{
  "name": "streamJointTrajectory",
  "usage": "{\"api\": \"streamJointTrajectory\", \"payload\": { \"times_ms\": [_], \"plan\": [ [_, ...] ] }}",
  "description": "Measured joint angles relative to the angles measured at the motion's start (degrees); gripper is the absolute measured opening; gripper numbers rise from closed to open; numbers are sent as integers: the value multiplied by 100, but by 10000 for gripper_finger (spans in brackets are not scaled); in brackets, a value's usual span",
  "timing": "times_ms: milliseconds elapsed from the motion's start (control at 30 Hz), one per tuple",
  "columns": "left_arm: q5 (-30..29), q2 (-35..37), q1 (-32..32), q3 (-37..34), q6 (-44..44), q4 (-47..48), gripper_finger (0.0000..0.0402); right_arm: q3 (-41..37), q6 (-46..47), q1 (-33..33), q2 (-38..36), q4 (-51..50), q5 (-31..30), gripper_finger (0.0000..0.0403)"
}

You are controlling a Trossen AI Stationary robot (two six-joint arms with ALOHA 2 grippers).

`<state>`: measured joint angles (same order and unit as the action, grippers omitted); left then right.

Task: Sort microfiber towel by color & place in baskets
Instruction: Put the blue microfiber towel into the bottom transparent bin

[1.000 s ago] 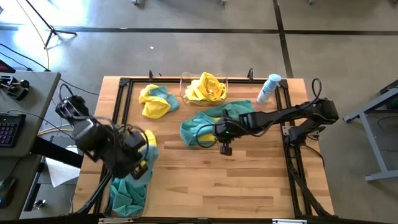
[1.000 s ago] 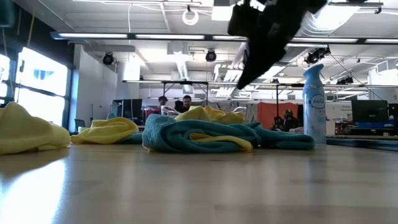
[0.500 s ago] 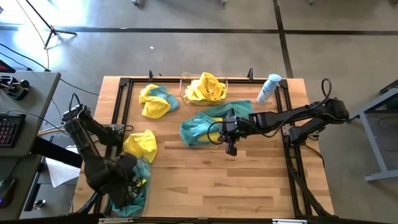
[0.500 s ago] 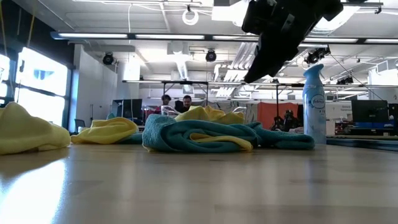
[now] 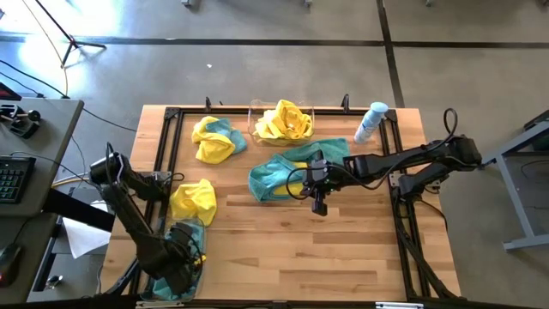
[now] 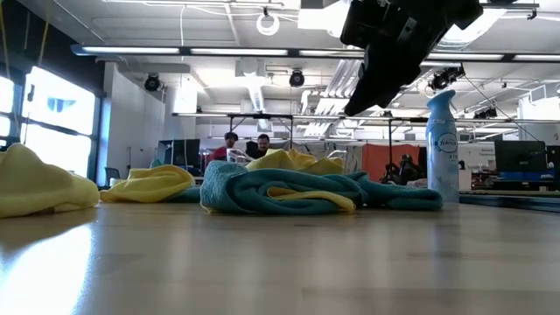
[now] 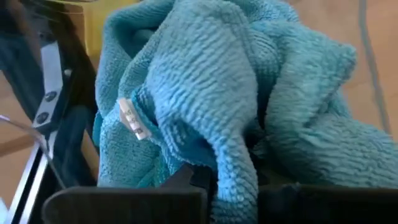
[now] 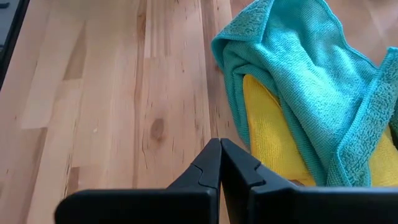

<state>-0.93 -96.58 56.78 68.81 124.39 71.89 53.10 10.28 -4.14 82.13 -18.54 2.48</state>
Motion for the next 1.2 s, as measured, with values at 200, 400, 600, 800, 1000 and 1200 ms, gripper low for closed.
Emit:
{"api": "streamJointTrajectory", "payload": {
  "times_ms": [200,400,600,800,1000,1200],
  "plan": [
    [58,-227,163,-16,-148,70,25,4,324,2,0,1,-4,0],
    [-234,-251,225,-16,-330,125,69,7,1099,2,2,1,-280,0],
    [-183,-4,220,-19,-862,169,131,7,1955,2,4,63,-343,0],
    [-186,599,251,134,-1636,482,159,9,2634,-73,4,332,-360,0],
    [-126,1251,295,272,-2022,1152,161,9,2898,-299,4,471,-687,0],
    [-134,1960,297,283,-1874,1288,161,9,3211,-539,4,468,-1042,0]
  ]
}}
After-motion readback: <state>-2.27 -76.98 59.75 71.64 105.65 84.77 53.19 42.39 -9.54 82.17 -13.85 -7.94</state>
